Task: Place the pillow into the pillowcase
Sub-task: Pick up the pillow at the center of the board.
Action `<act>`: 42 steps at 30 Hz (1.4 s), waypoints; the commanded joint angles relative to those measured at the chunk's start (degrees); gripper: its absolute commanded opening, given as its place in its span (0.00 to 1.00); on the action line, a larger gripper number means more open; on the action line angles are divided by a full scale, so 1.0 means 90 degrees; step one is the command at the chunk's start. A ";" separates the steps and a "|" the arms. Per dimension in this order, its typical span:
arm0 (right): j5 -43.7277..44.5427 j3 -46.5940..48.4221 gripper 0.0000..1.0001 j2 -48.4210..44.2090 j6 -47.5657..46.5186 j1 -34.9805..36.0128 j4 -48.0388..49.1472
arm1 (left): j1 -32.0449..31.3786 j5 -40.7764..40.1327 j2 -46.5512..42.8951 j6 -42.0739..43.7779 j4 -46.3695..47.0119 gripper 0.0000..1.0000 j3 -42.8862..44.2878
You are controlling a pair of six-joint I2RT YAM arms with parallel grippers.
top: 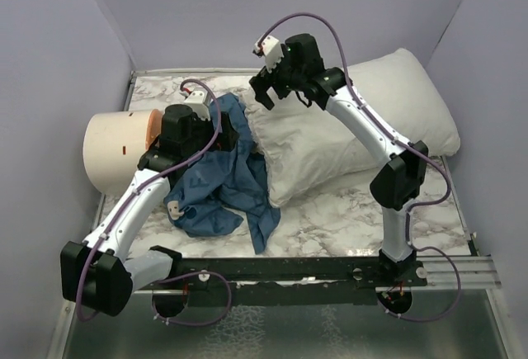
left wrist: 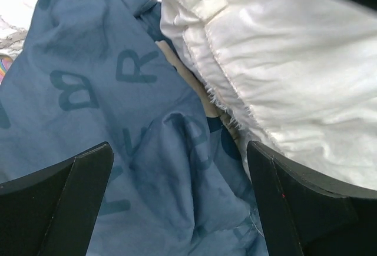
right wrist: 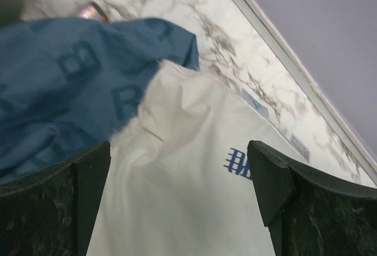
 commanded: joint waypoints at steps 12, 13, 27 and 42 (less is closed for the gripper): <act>0.2350 -0.2150 0.12 0.0153 0.0398 -0.0232 0.0558 | 0.0056 0.0168 0.0856 -0.0129 0.0810 0.87 0.0686; 0.2329 -0.2477 0.06 -0.0096 0.0495 -0.0318 0.0838 | 0.0058 0.0211 0.0946 -0.0100 0.0954 0.84 0.0698; 0.0720 -0.4739 0.01 -0.2284 0.1873 -0.1248 0.2909 | -0.1233 -0.2128 0.3404 0.1377 -0.0551 0.78 0.2454; 0.0319 -0.4748 0.01 -0.2201 0.2126 -0.1385 0.2994 | -0.1552 -0.3594 0.4867 0.1923 -0.1554 0.71 0.3214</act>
